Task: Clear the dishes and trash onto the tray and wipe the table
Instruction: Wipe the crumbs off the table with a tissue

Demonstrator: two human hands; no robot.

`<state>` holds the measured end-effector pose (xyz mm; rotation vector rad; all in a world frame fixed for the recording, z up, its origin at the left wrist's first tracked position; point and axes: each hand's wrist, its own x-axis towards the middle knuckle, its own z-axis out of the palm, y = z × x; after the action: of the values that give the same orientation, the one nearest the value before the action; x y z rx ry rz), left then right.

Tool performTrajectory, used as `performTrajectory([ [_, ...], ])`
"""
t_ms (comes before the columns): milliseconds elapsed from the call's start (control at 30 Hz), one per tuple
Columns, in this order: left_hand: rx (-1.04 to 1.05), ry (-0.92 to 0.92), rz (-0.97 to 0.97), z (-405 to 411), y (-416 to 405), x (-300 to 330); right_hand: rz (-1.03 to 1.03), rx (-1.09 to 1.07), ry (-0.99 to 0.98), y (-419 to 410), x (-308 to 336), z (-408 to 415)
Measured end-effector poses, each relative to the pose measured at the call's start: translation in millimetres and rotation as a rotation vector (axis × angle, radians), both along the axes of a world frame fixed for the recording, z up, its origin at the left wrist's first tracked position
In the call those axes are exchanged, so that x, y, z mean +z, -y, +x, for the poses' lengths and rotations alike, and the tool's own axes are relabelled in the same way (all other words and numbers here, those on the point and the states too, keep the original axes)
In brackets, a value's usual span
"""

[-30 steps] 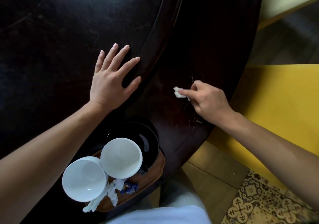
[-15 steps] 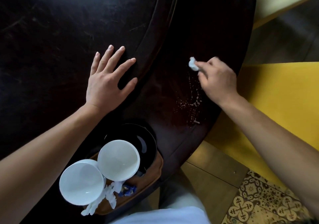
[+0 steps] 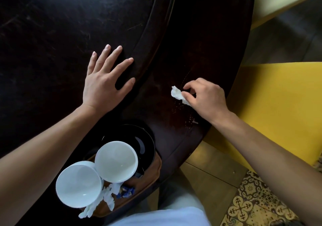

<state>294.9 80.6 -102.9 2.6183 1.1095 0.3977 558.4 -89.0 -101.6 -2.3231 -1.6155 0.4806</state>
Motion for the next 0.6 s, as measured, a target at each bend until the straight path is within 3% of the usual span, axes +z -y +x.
performTrajectory([
  [267, -0.004, 0.003, 0.0, -1.0, -0.2, -0.5, 0.009, 0.05, -0.068, 17.1, 2.4, -18.3],
  [467, -0.005, 0.003, -0.002, -0.7, 0.3, 0.1, 0.141, -0.437, -0.133, 19.5, 0.5, 45.2],
  [600, -0.005, -0.005, -0.005, -0.9, 0.7, 0.4, 0.079, -0.442, -0.043, 30.1, -12.0, 61.8],
])
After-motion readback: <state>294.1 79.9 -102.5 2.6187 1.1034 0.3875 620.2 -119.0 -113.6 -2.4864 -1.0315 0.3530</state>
